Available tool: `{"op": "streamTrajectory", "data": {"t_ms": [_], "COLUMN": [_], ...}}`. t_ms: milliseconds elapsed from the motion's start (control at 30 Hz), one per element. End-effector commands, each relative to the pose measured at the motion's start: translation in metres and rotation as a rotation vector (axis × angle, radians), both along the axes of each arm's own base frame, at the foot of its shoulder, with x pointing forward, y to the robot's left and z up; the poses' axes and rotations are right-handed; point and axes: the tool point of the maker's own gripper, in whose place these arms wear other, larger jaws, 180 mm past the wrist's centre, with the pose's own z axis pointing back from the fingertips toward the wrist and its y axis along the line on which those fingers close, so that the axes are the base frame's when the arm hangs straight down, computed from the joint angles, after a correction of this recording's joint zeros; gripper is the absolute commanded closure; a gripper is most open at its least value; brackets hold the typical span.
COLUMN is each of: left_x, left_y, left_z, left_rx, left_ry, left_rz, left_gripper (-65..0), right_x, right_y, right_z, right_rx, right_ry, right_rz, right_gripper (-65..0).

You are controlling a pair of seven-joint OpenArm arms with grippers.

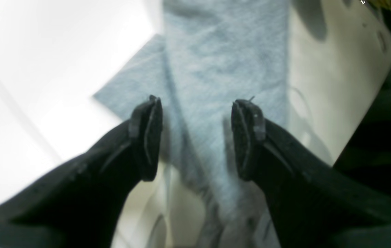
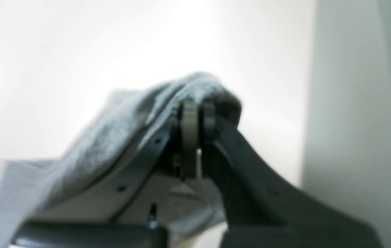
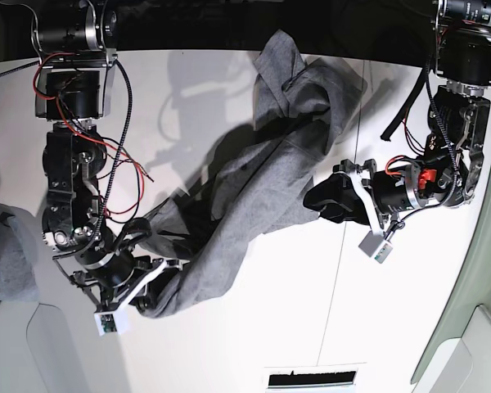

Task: Layout the t-shirt on the table in an organized manner, then fold the t-shirt properly
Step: 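Hold the shirt with both grippers and pull it taut, then lay the shirt down and regrasp its edges with both grippers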

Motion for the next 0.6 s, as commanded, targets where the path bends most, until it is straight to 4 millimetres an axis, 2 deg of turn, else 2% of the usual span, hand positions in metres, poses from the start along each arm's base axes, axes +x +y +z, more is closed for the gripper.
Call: {"op": "streamTrajectory", "data": {"t_ms": [0,133,267,433,567], "left_x": [0.011,0.013,0.013,0.013,0.013], "left_y": [0.005,0.022,0.039,0.048,0.048], "left_z": [0.018,0.019,0.021,0.022,0.022], "left_rx": [-0.011,0.031,0.074,0.097,0.095], "left_ry": [-0.056,-0.061,-0.062,-0.062,-0.062], "left_rz": [0.001,0.006,0.011,0.014,0.014], "left_gripper": [-34.2,-34.2,-34.2,-34.2,-34.2], "right_x": [0.011,0.006,-0.002,-0.015,-0.032], "right_y": [-0.001,-0.007,-0.020,-0.046,-0.087], "right_z": [0.041,0.095,0.121,0.125,0.099], "right_rx": [0.022,0.016,-0.018,0.019,0.018], "right_ry": [-0.101,-0.218,-0.273,-0.281,-0.193], "right_rz": [0.005,0.020,0.001,-0.066,-0.176], "right_gripper": [0.0,0.0,0.0,0.0,0.0]}}
